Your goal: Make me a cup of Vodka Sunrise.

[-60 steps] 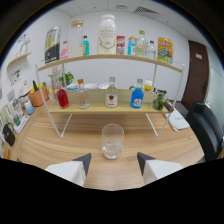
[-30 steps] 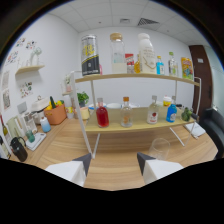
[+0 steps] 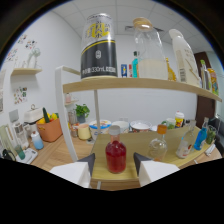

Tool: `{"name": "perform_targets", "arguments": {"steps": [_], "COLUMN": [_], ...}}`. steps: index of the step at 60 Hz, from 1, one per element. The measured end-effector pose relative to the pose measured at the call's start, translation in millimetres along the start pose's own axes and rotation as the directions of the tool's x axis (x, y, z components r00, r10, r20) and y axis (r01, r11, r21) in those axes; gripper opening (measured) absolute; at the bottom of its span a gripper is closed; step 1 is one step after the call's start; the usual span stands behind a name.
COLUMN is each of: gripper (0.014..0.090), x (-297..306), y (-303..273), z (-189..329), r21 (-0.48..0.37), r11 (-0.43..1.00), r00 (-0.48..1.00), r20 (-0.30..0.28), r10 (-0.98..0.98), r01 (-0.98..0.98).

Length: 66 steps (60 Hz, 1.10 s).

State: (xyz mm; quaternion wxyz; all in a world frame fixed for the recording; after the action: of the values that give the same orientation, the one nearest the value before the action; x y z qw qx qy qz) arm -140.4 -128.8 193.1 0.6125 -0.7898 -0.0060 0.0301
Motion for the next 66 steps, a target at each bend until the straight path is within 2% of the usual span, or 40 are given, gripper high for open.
{"name": "perform_targets", "arguments": {"steps": [1, 2, 3, 9, 12, 20, 26, 38, 58, 62, 66], "gripper": [0.0678, 0.0597, 0.0622, 0.0463, 0.0362, 0.0352, 0.0343, 0.0341, 0.0341, 0.034, 0.0342], "x": [0, 0, -2, -1, 5, 4, -1, 5, 76, 85, 91], "y": [0, 0, 0, 2, 1, 1, 1, -4, 46, 55, 58], "z": [3, 6, 11, 22, 24, 23, 16, -23, -78, -81, -83], "r21": [0.0, -0.001, -0.002, -0.01, -0.01, -0.008, -0.002, 0.028, -0.014, -0.026, -0.039], "r11": [1.0, 1.0, 1.0, 0.999, 0.999, 0.998, 0.997, 0.995, 0.999, 1.0, 0.992], "r00": [1.0, 1.0, 1.0, 0.999, 0.998, 0.998, 0.997, 0.996, 0.997, 0.999, 0.992], "r20": [-0.001, -0.004, -0.009, -0.013, -0.041, -0.034, -0.001, 0.018, -0.055, -0.051, -0.035], "r10": [-0.005, -0.009, -0.013, -0.038, -0.05, -0.055, -0.075, -0.092, -0.048, -0.005, 0.12], "r01": [0.005, 0.009, 0.013, 0.038, 0.05, 0.054, 0.075, 0.091, 0.047, 0.004, -0.121]}}
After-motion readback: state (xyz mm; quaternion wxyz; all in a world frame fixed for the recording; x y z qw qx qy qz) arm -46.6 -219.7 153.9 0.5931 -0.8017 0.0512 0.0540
